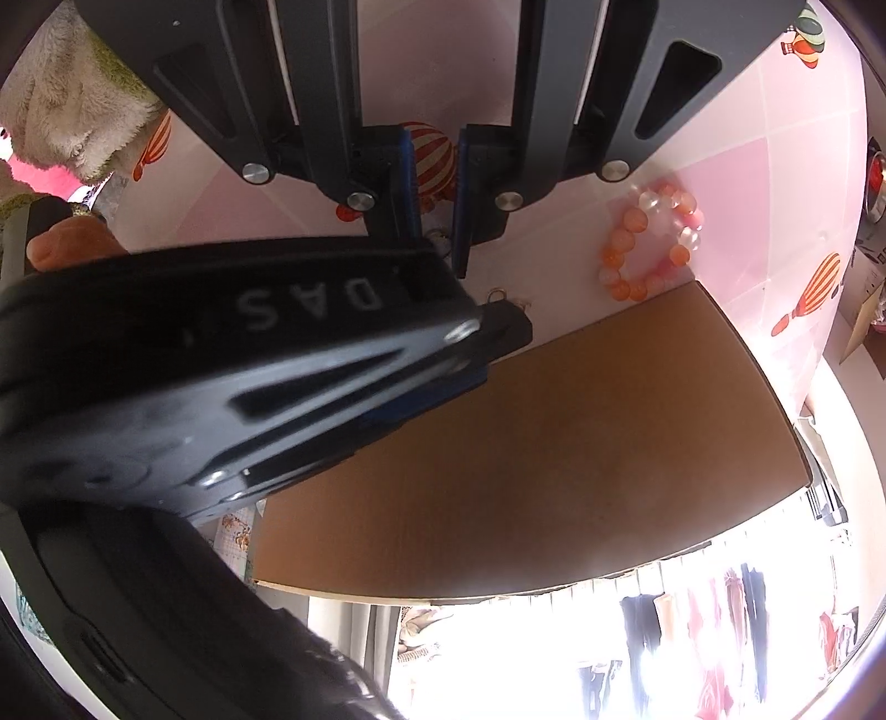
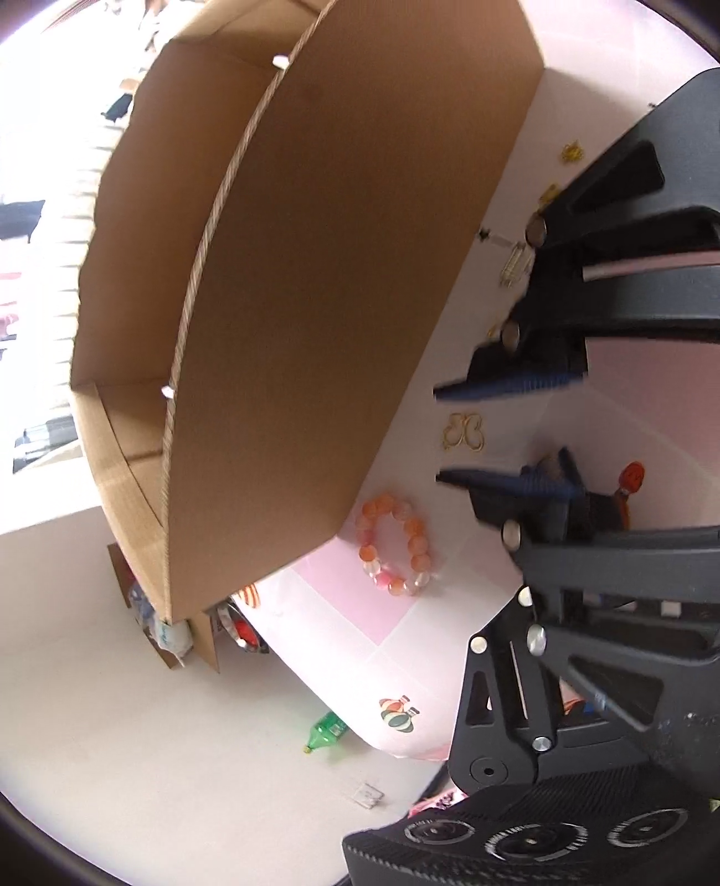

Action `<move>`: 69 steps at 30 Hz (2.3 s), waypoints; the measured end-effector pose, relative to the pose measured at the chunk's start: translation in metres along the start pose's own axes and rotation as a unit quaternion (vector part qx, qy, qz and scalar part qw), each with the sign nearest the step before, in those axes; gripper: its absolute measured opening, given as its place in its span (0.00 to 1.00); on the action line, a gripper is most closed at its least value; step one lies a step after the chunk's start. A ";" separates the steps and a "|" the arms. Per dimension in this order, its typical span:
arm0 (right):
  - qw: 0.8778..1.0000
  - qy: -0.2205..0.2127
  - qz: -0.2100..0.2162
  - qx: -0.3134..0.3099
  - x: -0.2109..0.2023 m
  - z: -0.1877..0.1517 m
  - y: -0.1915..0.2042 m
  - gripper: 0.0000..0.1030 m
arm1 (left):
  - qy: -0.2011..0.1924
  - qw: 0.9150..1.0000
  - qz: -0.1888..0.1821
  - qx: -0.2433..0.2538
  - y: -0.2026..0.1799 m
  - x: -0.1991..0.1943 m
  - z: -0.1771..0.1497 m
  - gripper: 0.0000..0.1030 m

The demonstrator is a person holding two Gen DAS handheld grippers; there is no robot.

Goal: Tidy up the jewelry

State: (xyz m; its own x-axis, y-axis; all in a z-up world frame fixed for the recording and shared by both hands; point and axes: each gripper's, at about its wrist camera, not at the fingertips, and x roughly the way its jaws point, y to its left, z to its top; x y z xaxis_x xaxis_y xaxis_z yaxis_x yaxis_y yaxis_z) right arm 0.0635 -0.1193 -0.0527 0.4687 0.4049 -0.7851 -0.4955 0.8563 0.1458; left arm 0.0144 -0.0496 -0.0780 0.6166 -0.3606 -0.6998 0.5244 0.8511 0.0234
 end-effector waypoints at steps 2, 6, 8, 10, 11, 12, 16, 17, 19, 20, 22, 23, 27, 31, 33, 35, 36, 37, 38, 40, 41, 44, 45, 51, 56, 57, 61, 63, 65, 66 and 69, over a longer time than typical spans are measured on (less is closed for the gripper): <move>1.000 -0.006 -0.006 0.010 -0.009 -0.004 -0.008 0.31 | 0.000 1.000 -0.001 -0.001 0.001 0.000 0.000 0.10; 0.999 0.002 -0.036 0.014 -0.014 -0.011 -0.021 0.31 | -0.001 1.000 0.000 -0.001 0.000 0.000 0.000 0.10; 0.999 0.008 -0.046 0.007 -0.011 -0.011 -0.021 0.28 | -0.001 1.000 -0.001 0.000 0.000 0.001 0.001 0.10; 0.998 0.013 -0.054 -0.006 -0.006 -0.010 -0.021 0.23 | 0.000 1.000 -0.001 0.000 0.000 0.001 0.001 0.10; 0.998 0.016 -0.058 -0.013 -0.004 -0.011 -0.024 0.20 | 0.000 1.000 0.000 0.000 0.000 0.001 0.001 0.10; 0.998 0.021 -0.063 -0.019 -0.001 -0.011 -0.023 0.19 | 0.000 1.000 0.000 -0.001 0.000 0.001 0.001 0.10; 0.996 0.022 -0.077 -0.034 0.006 -0.009 -0.017 0.13 | -0.001 1.000 0.000 -0.003 0.000 0.003 0.000 0.10; 0.996 0.023 -0.080 -0.034 0.006 -0.009 -0.017 0.09 | -0.002 1.000 0.001 -0.002 0.000 0.003 0.000 0.10; 0.996 0.023 -0.083 -0.034 0.011 -0.007 -0.012 0.08 | -0.002 1.000 0.004 -0.001 -0.001 0.002 -0.001 0.10; 0.995 0.021 -0.086 -0.036 0.010 -0.008 -0.012 0.08 | -0.002 1.000 0.004 -0.001 -0.001 0.002 -0.001 0.10; 0.995 0.018 -0.089 -0.036 0.010 -0.008 -0.010 0.08 | -0.002 1.000 0.002 -0.002 -0.002 0.002 -0.001 0.10; 0.995 0.016 -0.089 -0.033 0.009 -0.008 -0.009 0.03 | -0.003 1.000 0.002 -0.002 -0.002 0.002 -0.001 0.10; 0.996 0.013 -0.084 -0.019 0.009 -0.008 -0.009 0.01 | -0.003 1.000 0.003 -0.001 -0.002 0.002 -0.001 0.10; 0.997 0.011 -0.081 -0.015 0.005 -0.006 -0.012 0.00 | -0.002 1.000 0.002 -0.002 -0.002 0.002 -0.001 0.10; 0.997 0.009 -0.078 -0.014 0.002 -0.006 -0.012 0.00 | -0.002 1.000 0.002 -0.003 -0.001 0.003 -0.001 0.10; 0.997 0.009 -0.074 -0.010 0.000 -0.007 -0.011 0.00 | -0.002 1.000 0.001 -0.004 0.000 0.003 -0.001 0.10; 0.997 0.009 -0.074 -0.008 -0.005 -0.009 -0.016 0.00 | -0.002 1.000 0.001 -0.005 0.001 0.004 -0.001 0.10; 0.997 0.009 -0.074 -0.005 -0.006 -0.010 -0.016 0.00 | -0.002 1.000 0.002 -0.004 0.001 0.004 -0.001 0.10; 0.997 0.010 -0.073 -0.002 -0.007 -0.012 -0.017 0.00 | -0.003 1.000 0.003 -0.003 0.001 0.004 -0.001 0.10; 0.997 0.013 -0.073 0.004 -0.009 -0.014 -0.019 0.00 | -0.003 1.000 0.003 -0.002 0.000 0.004 -0.001 0.10; 0.997 0.015 -0.071 0.006 -0.011 -0.020 -0.021 0.00 | -0.002 1.000 0.002 -0.002 0.000 0.004 -0.001 0.10; 0.997 0.023 -0.073 0.012 -0.008 -0.022 -0.022 0.04 | -0.003 1.000 0.002 -0.001 -0.001 0.003 -0.001 0.10; 0.997 0.027 -0.071 0.012 -0.007 -0.023 -0.023 0.04 | -0.002 1.000 0.002 -0.001 -0.001 0.003 -0.001 0.10; 0.997 0.025 -0.073 0.009 -0.002 -0.011 -0.028 0.05 | -0.003 1.000 0.001 -0.004 0.000 0.003 -0.001 0.10; 0.996 0.024 -0.083 0.009 0.004 -0.011 -0.027 0.11 | -0.003 1.000 0.001 -0.003 0.001 0.004 -0.001 0.10; 0.996 0.024 -0.084 0.010 0.005 -0.011 -0.027 0.12 | -0.003 1.000 0.001 -0.002 0.001 0.004 -0.002 0.10; 0.995 0.019 -0.097 0.012 0.006 -0.009 -0.022 0.14 | -0.004 1.000 -0.001 -0.003 0.002 0.004 -0.002 0.10; 0.995 0.016 -0.100 0.016 0.008 -0.008 -0.023 0.14 | -0.003 1.000 -0.001 -0.004 0.003 0.005 -0.002 0.10; 0.994 0.012 -0.104 0.017 0.010 -0.007 -0.024 0.14 | -0.004 1.000 -0.001 -0.002 0.003 0.006 -0.003 0.10; 0.994 0.011 -0.105 0.016 0.010 -0.009 -0.023 0.14 | -0.004 1.000 -0.001 -0.003 0.003 0.005 -0.003 0.10; 0.994 0.011 -0.111 0.011 0.008 -0.013 -0.023 0.12 | -0.004 1.000 -0.003 -0.005 0.004 0.006 -0.004 0.10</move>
State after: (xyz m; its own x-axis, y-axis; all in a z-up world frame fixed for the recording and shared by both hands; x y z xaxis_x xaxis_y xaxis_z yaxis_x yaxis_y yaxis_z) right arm 0.0690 -0.1402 -0.0703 0.5480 0.1986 -0.8125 -0.3663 0.9303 -0.0196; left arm 0.0182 -0.0467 -0.0846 0.6184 -0.3682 -0.6942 0.5223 0.8527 0.0130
